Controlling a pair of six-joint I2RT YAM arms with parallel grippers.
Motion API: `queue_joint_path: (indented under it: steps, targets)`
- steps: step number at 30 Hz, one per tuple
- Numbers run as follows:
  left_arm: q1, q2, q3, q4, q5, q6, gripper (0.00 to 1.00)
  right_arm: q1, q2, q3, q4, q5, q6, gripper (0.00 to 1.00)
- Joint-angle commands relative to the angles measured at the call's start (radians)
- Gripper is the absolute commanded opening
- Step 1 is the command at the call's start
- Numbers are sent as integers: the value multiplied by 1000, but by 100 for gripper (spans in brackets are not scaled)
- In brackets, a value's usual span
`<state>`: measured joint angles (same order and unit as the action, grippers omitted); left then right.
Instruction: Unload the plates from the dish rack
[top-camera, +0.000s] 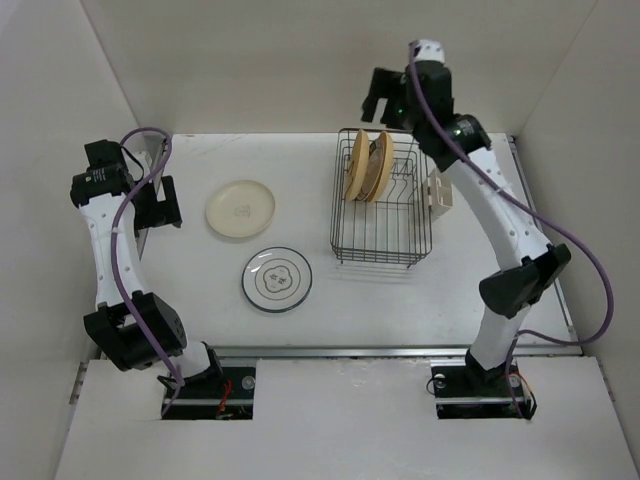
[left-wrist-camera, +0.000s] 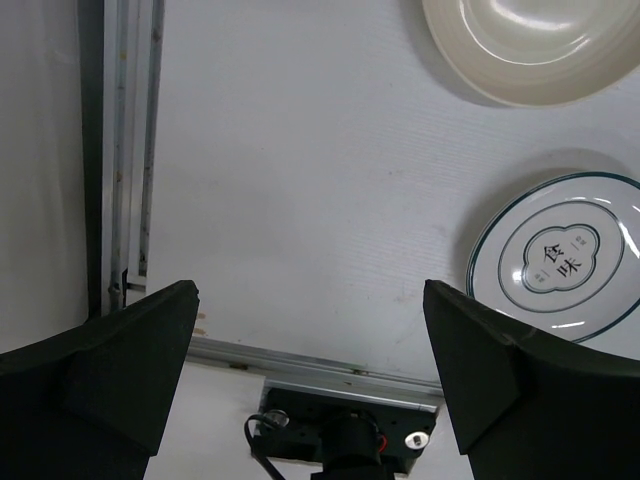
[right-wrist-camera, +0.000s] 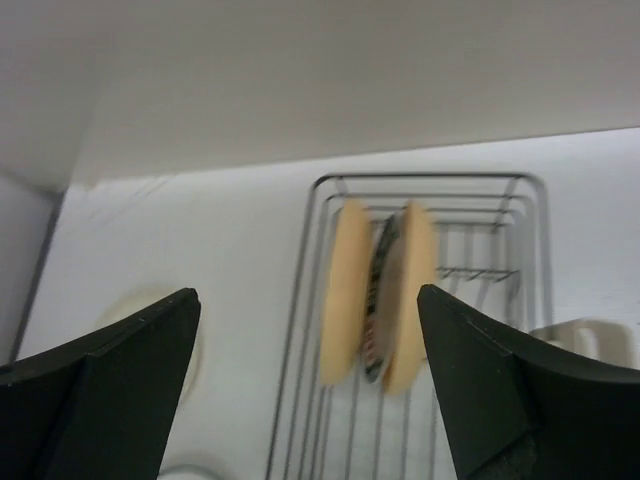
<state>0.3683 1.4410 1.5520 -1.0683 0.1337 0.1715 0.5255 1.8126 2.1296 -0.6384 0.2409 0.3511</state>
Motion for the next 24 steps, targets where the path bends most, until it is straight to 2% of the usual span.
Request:
queue_joint_path:
  steps: [1, 3, 4, 6, 11, 17, 18, 20, 24]
  targets:
    - [1, 16, 53, -1, 18, 0, 94, -67, 106, 120, -168, 205, 34, 95]
    - [1, 28, 63, -10, 18, 0, 94, -76, 168, 159, -168, 228, 16, 83]
    - [1, 29, 75, -10, 18, 0, 94, -88, 181, 173, -168, 241, 15, 69]
    - [1, 38, 76, -10, 18, 0, 94, -102, 215, 196, -168, 241, 15, 61]
    - [1, 38, 76, -10, 18, 0, 94, -111, 240, 182, -168, 241, 6, 64]
    - [1, 47, 86, -10, 18, 0, 94, -111, 300, 150, -159, 317, 6, 49]
    - [1, 47, 86, -10, 18, 0, 94, -111, 300, 150, -168, 317, 6, 43]
    - [1, 47, 97, -10, 18, 0, 94, -111, 312, 150, -179, 328, 6, 38]
    - [1, 56, 106, -19, 9, 10, 94, -111, 323, 139, -179, 328, 6, 42]
